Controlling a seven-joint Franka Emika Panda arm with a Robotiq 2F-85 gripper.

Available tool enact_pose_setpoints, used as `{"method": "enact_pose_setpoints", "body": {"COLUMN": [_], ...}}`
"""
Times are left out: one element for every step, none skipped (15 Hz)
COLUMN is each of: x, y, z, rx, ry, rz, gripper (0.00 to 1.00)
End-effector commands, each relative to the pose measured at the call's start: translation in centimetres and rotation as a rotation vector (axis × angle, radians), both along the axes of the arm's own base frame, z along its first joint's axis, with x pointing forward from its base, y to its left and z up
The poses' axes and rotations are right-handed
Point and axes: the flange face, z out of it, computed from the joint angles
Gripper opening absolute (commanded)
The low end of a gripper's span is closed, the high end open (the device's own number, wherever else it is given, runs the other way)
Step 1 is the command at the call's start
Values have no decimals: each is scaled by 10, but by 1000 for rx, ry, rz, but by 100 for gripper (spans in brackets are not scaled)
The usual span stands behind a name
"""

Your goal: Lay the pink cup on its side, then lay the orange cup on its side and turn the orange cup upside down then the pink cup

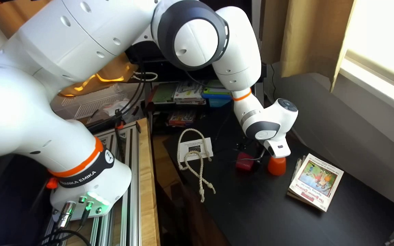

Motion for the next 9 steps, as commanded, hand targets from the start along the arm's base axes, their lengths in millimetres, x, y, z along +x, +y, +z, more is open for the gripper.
{"method": "enact_pose_setpoints", "body": {"x": [0, 1, 1, 1, 1, 1, 2, 3, 3], "y": [-6, -7, -8, -8, -9, -9, -10, -10, -6], "z": [-12, -13, -14, -15, -16, -17, -15, -14, -9], "rx": [43, 55, 70, 80, 88, 95, 101, 109, 111], "ry": [-12, -13, -9, -10, -8, -9, -10, -9, -8], "rz": [4, 3, -2, -1, -2, -2, -5, -12, -19], "gripper": [93, 73, 66, 58, 49, 42, 40, 40, 40]}}
